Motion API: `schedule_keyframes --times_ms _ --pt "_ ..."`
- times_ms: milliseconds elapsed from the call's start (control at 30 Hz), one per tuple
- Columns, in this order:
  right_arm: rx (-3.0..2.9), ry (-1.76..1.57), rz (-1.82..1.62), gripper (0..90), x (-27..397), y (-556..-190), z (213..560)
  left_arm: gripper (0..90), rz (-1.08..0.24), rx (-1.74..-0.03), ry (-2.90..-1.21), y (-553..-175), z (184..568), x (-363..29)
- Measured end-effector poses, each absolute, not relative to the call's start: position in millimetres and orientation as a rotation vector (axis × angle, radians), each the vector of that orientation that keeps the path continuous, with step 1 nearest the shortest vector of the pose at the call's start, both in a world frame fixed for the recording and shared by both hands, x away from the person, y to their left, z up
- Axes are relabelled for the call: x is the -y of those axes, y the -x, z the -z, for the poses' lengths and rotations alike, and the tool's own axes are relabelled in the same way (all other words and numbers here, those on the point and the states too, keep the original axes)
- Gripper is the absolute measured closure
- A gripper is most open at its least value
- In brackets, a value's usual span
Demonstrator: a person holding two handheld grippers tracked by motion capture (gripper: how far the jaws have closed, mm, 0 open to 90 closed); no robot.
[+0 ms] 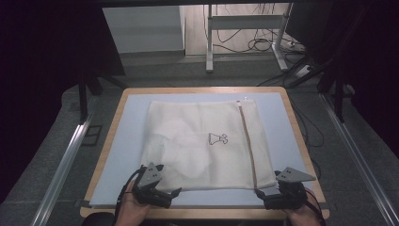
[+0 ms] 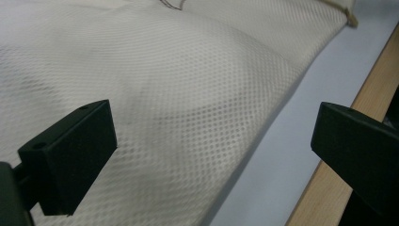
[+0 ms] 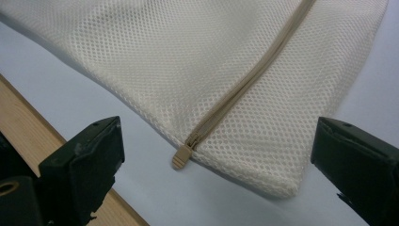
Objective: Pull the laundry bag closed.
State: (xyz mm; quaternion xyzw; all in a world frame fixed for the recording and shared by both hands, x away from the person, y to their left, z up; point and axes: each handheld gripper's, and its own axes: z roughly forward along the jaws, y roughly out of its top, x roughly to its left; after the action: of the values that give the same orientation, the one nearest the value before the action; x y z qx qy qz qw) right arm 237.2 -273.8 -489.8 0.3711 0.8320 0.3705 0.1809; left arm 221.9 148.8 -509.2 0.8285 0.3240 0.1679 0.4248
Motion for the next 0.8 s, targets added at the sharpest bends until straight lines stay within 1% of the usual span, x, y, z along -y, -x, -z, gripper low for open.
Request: schedule_keyframes --times_ms 133,433,800 --pt "-2.336 -1.054 -1.07 3.3 278.5 -238.0 489.3 0.0 -0.452 -0.769 -2.15 -220.8 514.6 -139.5" --pt "-2.335 -1.035 -1.055 3.3 280.6 -239.4 489.5 0.0 -0.419 -0.782 -2.094 -221.4 512.4 -144.7" --pt "-2.34 -1.03 -1.036 3.3 279.3 -239.6 490.0 0.0 -0.402 -0.763 -2.086 -221.7 511.9 -145.0"
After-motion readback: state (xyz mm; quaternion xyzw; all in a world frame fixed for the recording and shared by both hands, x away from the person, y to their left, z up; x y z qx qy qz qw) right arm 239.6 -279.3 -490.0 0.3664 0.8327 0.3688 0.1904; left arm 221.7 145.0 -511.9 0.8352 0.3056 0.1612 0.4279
